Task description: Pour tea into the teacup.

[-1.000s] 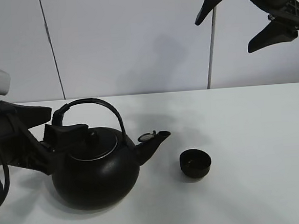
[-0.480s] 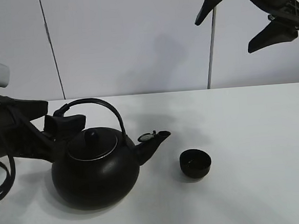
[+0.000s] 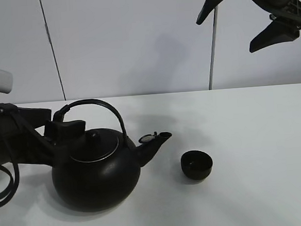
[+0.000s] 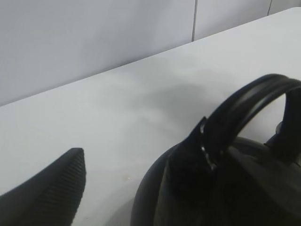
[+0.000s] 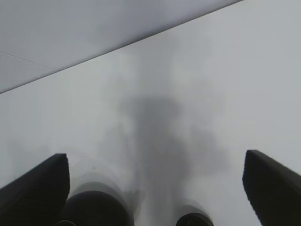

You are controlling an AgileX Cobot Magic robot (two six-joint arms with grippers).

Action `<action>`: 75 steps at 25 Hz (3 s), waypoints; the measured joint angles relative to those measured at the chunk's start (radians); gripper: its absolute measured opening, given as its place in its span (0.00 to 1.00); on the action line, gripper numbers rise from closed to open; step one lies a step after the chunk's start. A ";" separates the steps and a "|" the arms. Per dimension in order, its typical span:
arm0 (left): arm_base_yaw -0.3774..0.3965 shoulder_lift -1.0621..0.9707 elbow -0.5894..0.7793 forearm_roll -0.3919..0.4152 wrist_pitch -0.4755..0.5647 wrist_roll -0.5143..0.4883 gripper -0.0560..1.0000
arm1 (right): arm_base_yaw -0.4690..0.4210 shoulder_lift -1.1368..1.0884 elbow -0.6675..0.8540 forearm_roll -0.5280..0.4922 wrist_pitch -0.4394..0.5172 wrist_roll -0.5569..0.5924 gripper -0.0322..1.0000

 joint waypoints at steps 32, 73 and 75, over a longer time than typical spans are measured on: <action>-0.012 0.022 -0.229 0.098 0.181 0.016 0.16 | 0.000 0.000 0.000 0.000 0.000 0.000 0.70; -0.062 0.033 -0.470 0.182 0.480 0.145 0.16 | 0.000 0.000 0.000 0.001 -0.001 0.000 0.70; -0.062 0.033 -0.470 0.182 0.487 0.146 0.16 | 0.000 0.000 0.000 0.001 -0.001 0.000 0.70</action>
